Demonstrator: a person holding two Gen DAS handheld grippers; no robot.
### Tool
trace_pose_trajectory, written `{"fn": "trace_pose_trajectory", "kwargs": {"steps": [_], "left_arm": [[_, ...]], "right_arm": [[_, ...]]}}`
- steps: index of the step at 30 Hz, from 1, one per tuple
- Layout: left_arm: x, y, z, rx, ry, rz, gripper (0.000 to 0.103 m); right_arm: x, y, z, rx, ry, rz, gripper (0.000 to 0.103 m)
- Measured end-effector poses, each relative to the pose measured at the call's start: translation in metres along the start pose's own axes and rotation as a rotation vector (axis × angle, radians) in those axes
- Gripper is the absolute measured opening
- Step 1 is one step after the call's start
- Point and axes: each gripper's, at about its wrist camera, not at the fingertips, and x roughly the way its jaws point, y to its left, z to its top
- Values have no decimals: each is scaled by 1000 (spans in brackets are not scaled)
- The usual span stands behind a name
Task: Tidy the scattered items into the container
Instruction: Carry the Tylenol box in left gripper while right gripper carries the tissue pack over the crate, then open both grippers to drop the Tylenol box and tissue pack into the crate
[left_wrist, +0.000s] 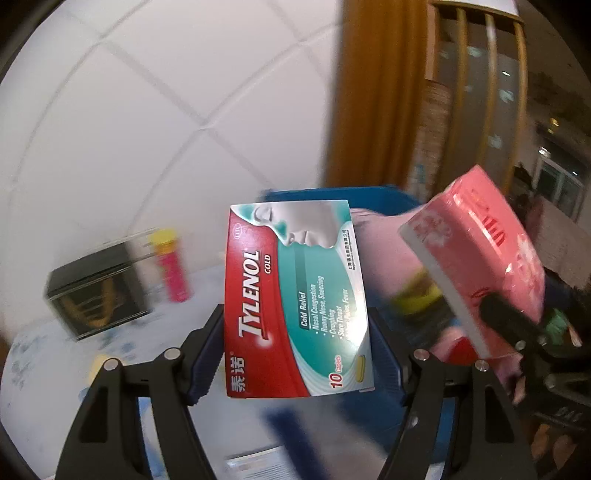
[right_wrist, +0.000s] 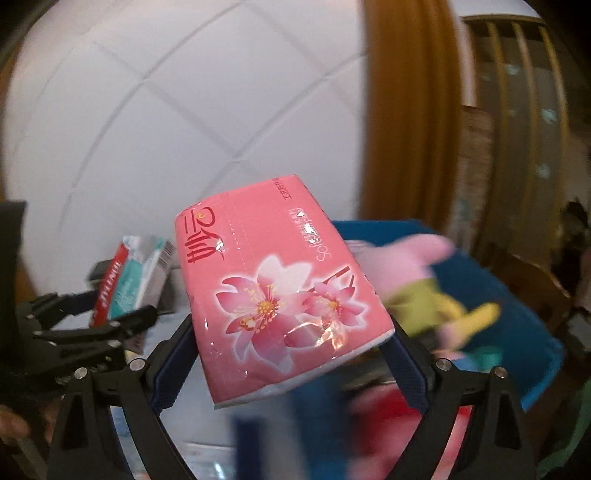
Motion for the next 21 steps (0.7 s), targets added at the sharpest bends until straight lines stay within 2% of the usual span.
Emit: {"fn": "trace_pose_trajectory", "kwargs": {"steps": [4,8,12,14,16,18,21], "left_arm": [[26,-77,16,79,17,-44,71],[48,-124,14,125,58,-45,71],[71,-144,6,142,109,-59,72],[79,-147,4,137,137,-68,82],[85,-141,-1,134,137,-49,99],[85,-137,-6,125,140,-43,103],[83,-132,-14,113,145,-31,103]], "right_arm": [[1,-90,-7,73,15,-68,94],[10,-145,-20,137,59,-85,94],[20,-178,-38,181,96,-83,98],[23,-186,-42,194,99,-84,99],[25,-191,-46,207,100,-84,103],[26,-193,-48,221,97,-72,103],[30,-196,-51,223,92,-63,103]]}}
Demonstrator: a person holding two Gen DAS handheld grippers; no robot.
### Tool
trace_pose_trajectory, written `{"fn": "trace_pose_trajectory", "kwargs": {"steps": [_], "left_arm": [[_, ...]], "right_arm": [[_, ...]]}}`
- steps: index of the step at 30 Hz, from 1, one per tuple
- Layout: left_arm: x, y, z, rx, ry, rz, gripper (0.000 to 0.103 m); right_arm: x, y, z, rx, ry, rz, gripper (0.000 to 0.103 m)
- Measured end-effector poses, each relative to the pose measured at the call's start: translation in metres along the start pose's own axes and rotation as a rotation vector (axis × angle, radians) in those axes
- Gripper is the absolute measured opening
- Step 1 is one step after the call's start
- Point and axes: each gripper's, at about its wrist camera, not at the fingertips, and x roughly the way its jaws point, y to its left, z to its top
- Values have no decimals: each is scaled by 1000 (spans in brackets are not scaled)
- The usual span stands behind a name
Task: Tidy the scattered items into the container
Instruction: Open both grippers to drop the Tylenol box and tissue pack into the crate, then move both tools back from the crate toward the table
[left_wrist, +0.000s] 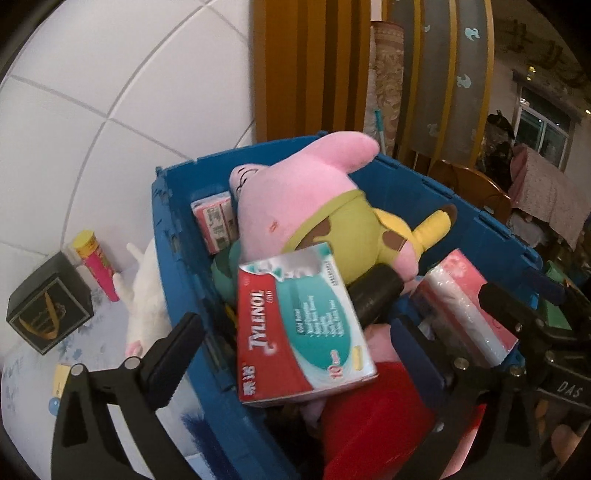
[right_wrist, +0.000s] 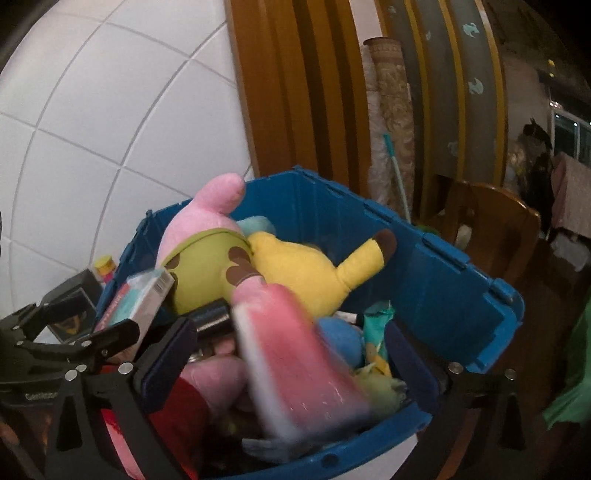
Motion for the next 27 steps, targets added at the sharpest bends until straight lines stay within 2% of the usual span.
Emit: {"fn": "trace_pose_trajectory", "kwargs": {"steps": [2,5,11,13,17,23,27], "left_arm": [[-3,5,-5,-6,0,14,103],[-19,18,-17,-41,-11,-14,103],[-87,53,-61,-96,-98,31,103],[-110,71,-85,-120,-105,65,103],[-152,108,-139,-162,-93,160,103],[-213,151,-232,-216,-48,314,103],[-250,167,-286,-265,4,396,103]], "right_arm": [[2,0,-1,0,-4,10,103],[-12,14,-6,-4,-41,49,103],[-54,61,-24,-55,-118,98,103],[-74,84,-35,-84,-138,119,103],[-105,131,-67,-140,-125,167,103],[-149,185,-138,-194,-76,182,103],[-180,216,-191,-246,-6,181,103]]}}
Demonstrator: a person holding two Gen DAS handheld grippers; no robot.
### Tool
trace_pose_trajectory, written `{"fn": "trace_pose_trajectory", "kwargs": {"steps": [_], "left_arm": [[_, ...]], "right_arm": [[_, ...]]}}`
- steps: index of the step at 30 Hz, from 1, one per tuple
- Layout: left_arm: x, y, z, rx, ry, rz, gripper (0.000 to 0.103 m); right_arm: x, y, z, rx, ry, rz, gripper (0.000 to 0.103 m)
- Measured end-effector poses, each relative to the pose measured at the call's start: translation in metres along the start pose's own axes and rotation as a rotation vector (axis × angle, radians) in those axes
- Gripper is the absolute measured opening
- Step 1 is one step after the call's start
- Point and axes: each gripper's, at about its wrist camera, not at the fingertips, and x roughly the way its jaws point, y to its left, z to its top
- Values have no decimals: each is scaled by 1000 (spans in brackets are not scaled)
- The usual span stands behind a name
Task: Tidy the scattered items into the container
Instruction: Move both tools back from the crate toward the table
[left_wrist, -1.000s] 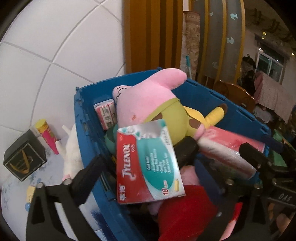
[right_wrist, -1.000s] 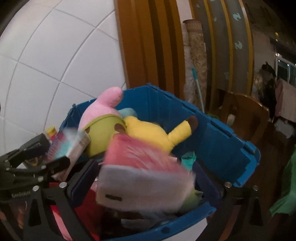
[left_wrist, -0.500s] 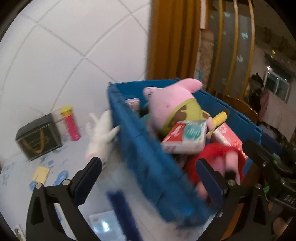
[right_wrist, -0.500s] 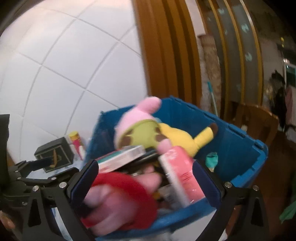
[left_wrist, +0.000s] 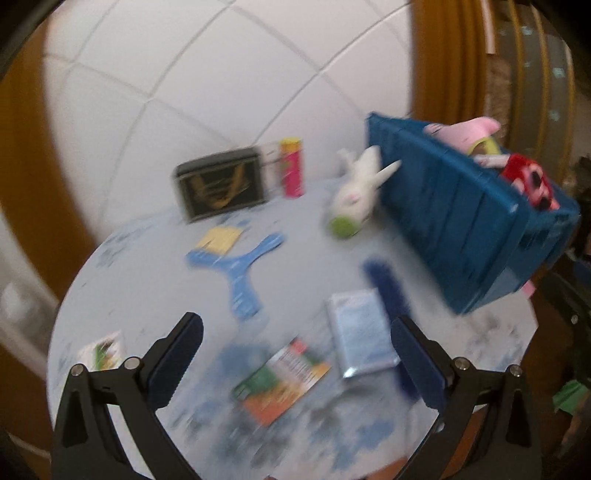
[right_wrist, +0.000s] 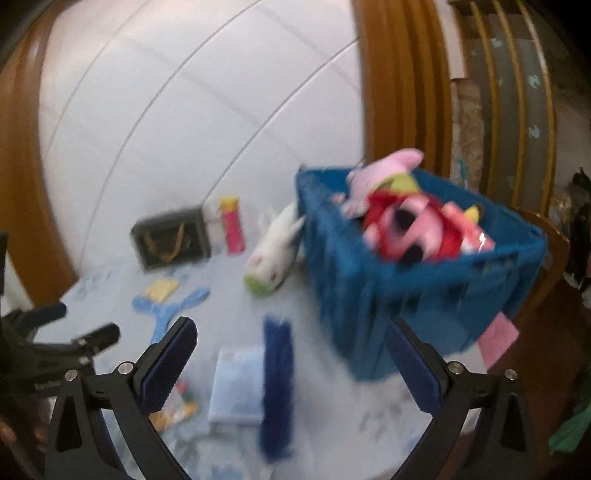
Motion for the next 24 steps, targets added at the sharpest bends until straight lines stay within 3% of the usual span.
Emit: {"fn": "trace_pose_trajectory", "kwargs": {"steps": [3,8,14,24], "left_arm": [[-24,24,-28,-18,21,46,103],[-71,46,-63,-86,-18,59,103],[-112,27,-80,-94,-61,22,103],[-152,-10,-93,-59,-130,-30,103]], "right_arm": [[-25,28,-22,-46,9,-4,103],[-58,44,-50,-88,17,8,103],[-89,29,-67,-94,26,-14,103],[-140,-9,-64,-48,-60,-44,103]]}}
